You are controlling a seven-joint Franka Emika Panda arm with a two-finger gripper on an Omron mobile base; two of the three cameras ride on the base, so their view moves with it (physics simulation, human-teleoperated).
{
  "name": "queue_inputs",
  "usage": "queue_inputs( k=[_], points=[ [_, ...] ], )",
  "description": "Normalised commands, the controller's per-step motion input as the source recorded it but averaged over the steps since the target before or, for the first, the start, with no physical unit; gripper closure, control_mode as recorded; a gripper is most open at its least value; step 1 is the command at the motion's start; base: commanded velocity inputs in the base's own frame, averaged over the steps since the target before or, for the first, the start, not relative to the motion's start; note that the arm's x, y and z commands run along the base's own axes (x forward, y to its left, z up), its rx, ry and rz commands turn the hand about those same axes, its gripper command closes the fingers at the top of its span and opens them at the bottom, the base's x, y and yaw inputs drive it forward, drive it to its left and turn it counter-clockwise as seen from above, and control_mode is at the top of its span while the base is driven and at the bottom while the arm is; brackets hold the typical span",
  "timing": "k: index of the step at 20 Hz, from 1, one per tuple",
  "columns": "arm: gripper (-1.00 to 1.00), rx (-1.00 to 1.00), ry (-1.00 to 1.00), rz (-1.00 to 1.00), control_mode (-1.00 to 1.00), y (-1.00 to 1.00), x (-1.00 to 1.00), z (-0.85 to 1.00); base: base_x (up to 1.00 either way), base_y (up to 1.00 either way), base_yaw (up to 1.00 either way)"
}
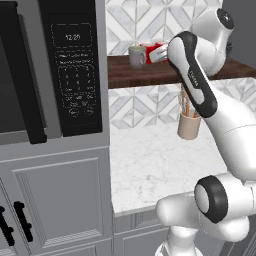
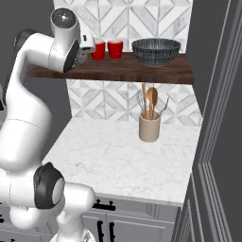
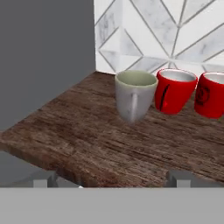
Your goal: Gather all objects into one cabinet and sort the glasses and bowls to opposite sides.
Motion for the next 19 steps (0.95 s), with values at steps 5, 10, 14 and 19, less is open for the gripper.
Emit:
queue_inputs(
  k=[5, 10, 14, 19],
  points=[
    [-1.0, -0.03, 0.11, -0.27, -1.0, -0.18, -1.0, 0.05, 0.0, 0.0, 0.0],
    [-1.0, -0.03, 0.13, -0.25, -1.0, -0.13, -1.0, -0.07, 0.0, 0.0, 0.0],
    [-1.0, -0.02, 0.09, -0.1, -1.0, -0.17, -0.98, -0.08, 0.0, 0.0, 0.0],
    [-1.0, -0.07, 0.06, 0.0, -1.0, -0.03, -0.47, -0.12, 0.0, 0.0, 0.0]
  ],
)
